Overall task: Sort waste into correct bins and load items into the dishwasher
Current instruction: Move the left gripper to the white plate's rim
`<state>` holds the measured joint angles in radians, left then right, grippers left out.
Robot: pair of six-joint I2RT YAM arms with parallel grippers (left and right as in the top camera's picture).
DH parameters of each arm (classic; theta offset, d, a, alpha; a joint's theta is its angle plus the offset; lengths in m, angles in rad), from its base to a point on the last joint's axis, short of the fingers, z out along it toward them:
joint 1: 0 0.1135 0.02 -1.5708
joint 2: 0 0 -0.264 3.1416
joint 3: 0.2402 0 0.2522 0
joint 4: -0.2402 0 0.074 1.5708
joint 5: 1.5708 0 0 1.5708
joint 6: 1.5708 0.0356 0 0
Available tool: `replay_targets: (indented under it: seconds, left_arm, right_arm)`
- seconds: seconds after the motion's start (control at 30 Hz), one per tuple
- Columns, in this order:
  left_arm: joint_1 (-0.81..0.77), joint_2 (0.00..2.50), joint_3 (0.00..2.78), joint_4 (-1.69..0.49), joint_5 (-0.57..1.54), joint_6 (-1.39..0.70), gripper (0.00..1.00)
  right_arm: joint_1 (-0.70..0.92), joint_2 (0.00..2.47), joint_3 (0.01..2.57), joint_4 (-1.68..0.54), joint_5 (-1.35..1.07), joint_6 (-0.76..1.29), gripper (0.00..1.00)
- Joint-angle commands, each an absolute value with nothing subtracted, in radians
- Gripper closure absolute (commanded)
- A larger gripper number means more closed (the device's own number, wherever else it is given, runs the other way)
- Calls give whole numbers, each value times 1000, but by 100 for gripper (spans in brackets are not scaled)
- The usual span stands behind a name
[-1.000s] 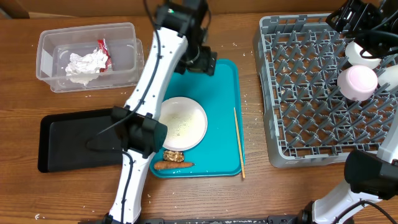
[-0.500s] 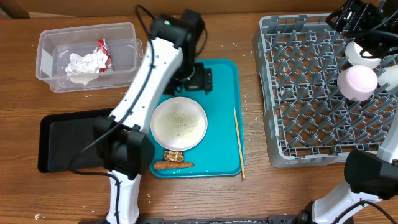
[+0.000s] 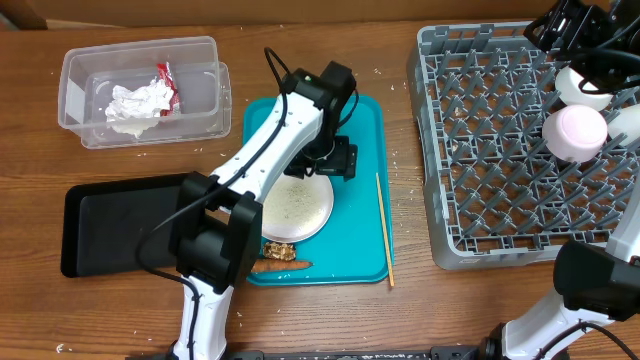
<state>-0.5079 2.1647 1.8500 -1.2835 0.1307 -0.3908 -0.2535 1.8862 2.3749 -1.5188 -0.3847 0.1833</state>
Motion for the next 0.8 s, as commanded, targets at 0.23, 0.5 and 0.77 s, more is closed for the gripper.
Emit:
replay_targets:
  seconds: [0.23,0.5,0.77]
  left_arm:
    - [-525,2171,1738,-1159,69,-286,17]
    - [-554,2171,1728,-1144,7,-352,18]
    - [-579,2171,1696,-1105,-10,-367,23]
  right_arm:
    - [-253,1876,2389,-1515,-382,187,0]
    - [-253,1876,2389,-1515,-382,187,0]
    - [-253,1876,2389,-1515,-382,187,0]
